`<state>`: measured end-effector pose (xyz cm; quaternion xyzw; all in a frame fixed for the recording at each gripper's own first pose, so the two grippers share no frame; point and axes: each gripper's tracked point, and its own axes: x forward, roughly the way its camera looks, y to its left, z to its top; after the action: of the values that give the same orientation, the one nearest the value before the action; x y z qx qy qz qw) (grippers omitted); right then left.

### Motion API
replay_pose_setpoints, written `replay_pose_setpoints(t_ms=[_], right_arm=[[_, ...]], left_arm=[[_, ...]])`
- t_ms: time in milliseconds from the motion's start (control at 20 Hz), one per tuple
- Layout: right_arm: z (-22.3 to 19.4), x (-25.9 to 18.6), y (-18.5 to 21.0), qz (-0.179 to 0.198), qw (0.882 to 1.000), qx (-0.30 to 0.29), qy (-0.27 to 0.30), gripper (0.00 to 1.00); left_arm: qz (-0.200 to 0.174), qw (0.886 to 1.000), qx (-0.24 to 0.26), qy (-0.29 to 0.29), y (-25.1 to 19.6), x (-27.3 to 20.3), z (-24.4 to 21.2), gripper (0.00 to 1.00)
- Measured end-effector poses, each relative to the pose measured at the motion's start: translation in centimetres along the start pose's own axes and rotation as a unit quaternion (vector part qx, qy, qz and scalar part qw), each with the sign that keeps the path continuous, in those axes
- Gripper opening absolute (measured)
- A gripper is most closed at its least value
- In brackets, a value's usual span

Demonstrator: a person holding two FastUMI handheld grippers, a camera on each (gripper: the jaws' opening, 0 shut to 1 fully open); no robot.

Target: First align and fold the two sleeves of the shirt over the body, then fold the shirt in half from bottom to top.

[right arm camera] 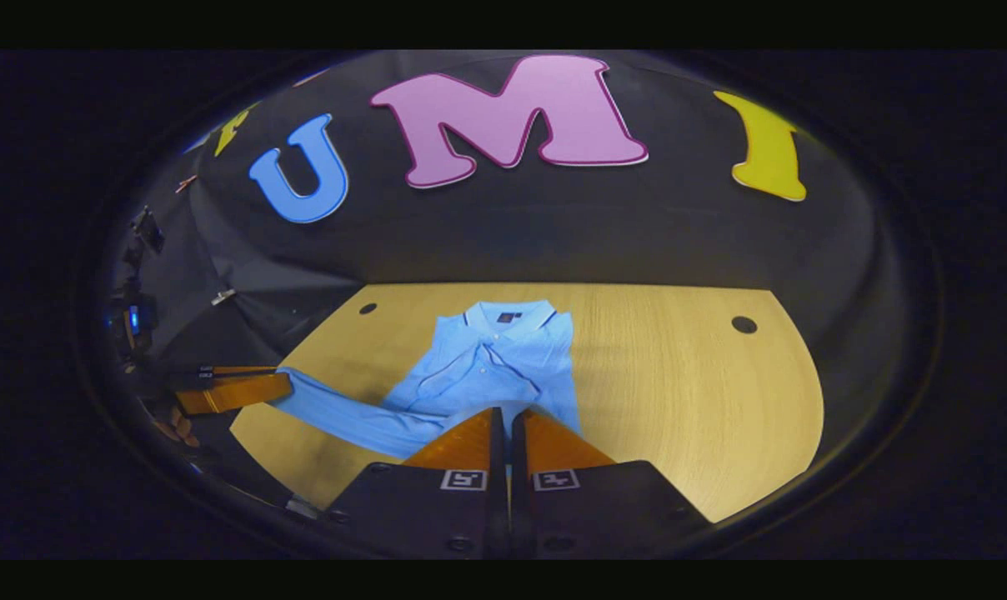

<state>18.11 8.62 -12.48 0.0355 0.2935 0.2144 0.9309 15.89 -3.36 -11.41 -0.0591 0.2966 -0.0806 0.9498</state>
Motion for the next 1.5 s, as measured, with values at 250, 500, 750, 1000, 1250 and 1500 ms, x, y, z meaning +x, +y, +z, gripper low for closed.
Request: replay_pose_setpoints(t_ms=[250,500,750,1000,1250,1500], right_arm=[[6.7,5.9,-1.9,-0.007,0.999,-0.006,-0.037,0.11],[10.5,12.4,-4.3,-0.024,0.998,-0.007,-0.056,0.05],[13.3,18.8,-8.2,-0.056,0.996,-0.008,-0.069,0.05],[12.5,24.6,-11.3,-0.081,0.995,0.008,-0.056,0.05],[9.6,26.9,-12.5,-0.099,0.995,-0.009,-0.029,0.13],[7.2,22.7,-11.3,-0.115,0.993,-0.015,-0.031,0.99]], left_arm=[[0.015,1.000,0.011,-0.020,2.3,6.7,5.6,0.06],[0.029,0.999,0.002,-0.031,4.5,14.6,9.3,0.06],[0.055,0.998,-0.020,-0.030,9.0,22.3,11.0,0.06],[0.074,0.995,-0.025,-0.060,11.6,29.5,11.1,0.12],[0.090,0.994,-0.031,-0.056,12.5,32.0,9.6,0.34],[0.080,0.993,-0.007,-0.088,11.0,28.1,9.8,0.99]])
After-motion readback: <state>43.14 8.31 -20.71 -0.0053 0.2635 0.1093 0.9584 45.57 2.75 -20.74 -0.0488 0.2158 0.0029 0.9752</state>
